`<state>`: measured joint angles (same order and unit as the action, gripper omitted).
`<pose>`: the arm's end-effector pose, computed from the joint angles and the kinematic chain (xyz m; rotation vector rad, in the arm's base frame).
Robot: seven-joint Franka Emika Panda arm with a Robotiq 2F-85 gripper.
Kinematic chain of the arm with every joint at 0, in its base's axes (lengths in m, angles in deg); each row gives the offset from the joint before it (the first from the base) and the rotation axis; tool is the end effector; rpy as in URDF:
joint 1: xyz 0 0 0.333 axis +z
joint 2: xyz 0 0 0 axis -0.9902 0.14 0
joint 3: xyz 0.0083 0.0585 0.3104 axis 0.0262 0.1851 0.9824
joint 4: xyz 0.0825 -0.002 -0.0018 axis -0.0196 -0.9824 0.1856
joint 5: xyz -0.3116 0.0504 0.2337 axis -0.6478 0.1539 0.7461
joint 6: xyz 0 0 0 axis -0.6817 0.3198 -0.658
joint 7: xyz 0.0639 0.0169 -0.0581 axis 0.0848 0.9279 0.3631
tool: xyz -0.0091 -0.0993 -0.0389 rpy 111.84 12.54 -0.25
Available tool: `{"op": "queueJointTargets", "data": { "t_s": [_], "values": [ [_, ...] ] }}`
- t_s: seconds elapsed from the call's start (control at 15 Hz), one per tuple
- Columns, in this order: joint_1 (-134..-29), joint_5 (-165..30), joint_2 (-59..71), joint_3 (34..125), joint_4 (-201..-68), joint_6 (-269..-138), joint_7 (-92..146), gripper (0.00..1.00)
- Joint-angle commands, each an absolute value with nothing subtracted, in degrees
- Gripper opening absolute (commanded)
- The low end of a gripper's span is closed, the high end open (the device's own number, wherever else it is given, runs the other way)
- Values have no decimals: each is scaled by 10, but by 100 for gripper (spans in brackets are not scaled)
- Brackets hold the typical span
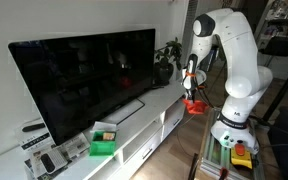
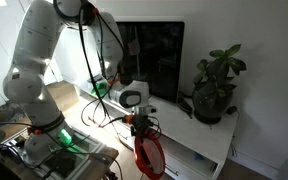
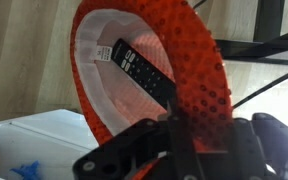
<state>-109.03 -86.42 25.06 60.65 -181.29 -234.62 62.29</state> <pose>0.2795 -0.3439 0.0629 2.9777 0.1399 -0.4708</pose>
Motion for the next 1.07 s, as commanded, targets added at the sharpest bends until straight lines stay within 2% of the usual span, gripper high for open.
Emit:
{"op": "queueJointTargets", "data": {
  "t_s": [0.0, 0.33, 0.4, 0.73, 1.0],
  "values": [
    [-1096, -871, 257, 611, -1808, -2349, 620, 5],
    [-1100, -871, 276, 615, -1794, -2356, 620, 5],
    [-1100, -871, 276, 615, -1793, -2356, 620, 1],
    [-1001, -934, 366, 525, -1764, -2396, 575, 1],
    [-929, -937, 454, 456, -1754, -2511, 538, 1]
  ]
}}
